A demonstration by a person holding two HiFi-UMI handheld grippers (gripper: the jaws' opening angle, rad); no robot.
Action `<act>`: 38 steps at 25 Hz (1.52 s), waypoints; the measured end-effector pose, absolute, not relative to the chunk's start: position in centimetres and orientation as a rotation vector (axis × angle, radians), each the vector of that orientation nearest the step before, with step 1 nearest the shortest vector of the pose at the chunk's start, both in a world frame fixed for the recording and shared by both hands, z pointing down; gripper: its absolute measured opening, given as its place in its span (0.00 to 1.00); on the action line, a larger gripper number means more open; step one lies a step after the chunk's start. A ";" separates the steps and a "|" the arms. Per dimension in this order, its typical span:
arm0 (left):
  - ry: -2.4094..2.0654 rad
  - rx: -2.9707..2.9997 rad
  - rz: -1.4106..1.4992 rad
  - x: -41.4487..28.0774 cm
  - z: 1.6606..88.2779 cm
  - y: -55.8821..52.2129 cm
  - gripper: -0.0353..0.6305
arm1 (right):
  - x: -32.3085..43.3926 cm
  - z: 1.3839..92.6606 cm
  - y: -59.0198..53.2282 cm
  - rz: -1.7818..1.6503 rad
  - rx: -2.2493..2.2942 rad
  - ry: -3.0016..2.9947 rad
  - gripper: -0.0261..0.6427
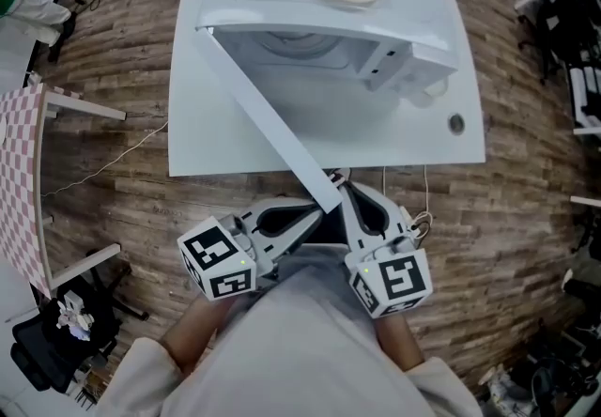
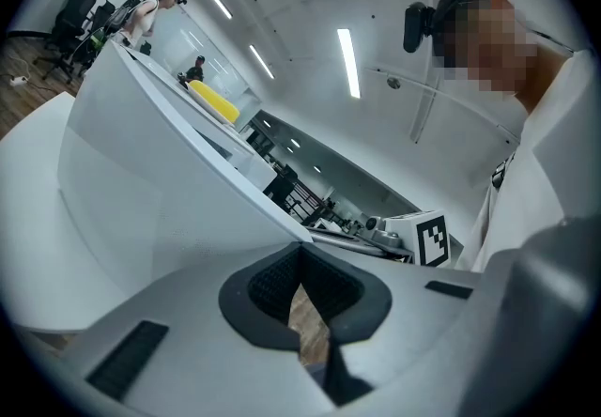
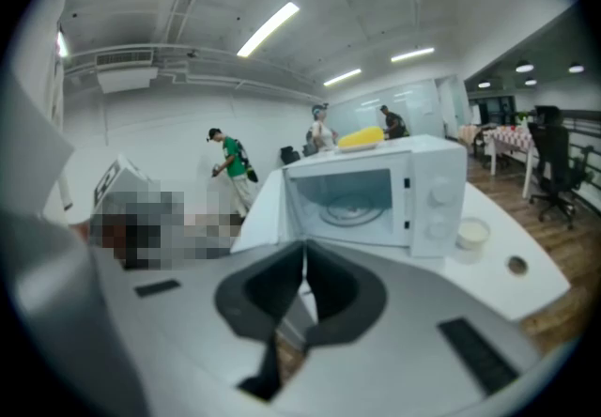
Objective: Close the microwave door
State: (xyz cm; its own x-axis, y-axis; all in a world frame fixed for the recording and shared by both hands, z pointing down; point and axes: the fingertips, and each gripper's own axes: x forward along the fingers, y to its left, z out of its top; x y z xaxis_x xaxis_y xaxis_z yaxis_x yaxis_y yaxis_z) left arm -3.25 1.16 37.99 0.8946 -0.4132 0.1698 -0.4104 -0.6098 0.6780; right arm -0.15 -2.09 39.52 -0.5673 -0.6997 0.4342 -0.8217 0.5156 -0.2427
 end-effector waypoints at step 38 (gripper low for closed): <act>-0.505 2.276 -0.017 0.4 37.9 -2.3 0.08 | 2.7 39.5 -4.6 0.657 1.306 -2.471 0.07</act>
